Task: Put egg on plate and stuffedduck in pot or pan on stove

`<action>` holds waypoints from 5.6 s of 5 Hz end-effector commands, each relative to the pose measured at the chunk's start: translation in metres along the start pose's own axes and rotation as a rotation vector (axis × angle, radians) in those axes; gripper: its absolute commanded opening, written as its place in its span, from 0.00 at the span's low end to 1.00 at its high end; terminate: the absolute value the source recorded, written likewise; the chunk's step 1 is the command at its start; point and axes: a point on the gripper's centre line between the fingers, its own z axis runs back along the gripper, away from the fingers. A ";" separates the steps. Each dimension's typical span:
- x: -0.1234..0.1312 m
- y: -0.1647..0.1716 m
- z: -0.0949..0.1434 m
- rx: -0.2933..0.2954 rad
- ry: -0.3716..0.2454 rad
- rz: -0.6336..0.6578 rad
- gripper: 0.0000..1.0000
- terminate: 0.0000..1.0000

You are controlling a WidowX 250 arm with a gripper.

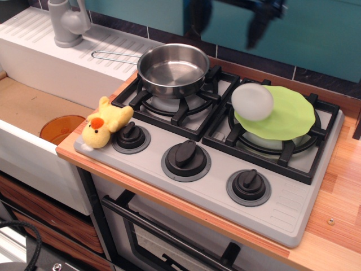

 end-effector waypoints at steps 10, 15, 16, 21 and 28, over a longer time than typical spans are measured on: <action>-0.071 0.111 -0.069 0.124 -0.394 0.111 1.00 0.00; -0.044 0.132 -0.128 0.076 -0.493 0.081 0.00 0.00; -0.044 0.127 -0.119 0.087 -0.469 0.096 0.00 0.00; 0.011 0.097 0.005 0.204 -0.315 0.104 0.00 0.00; 0.037 0.064 -0.032 0.155 -0.349 0.114 1.00 0.00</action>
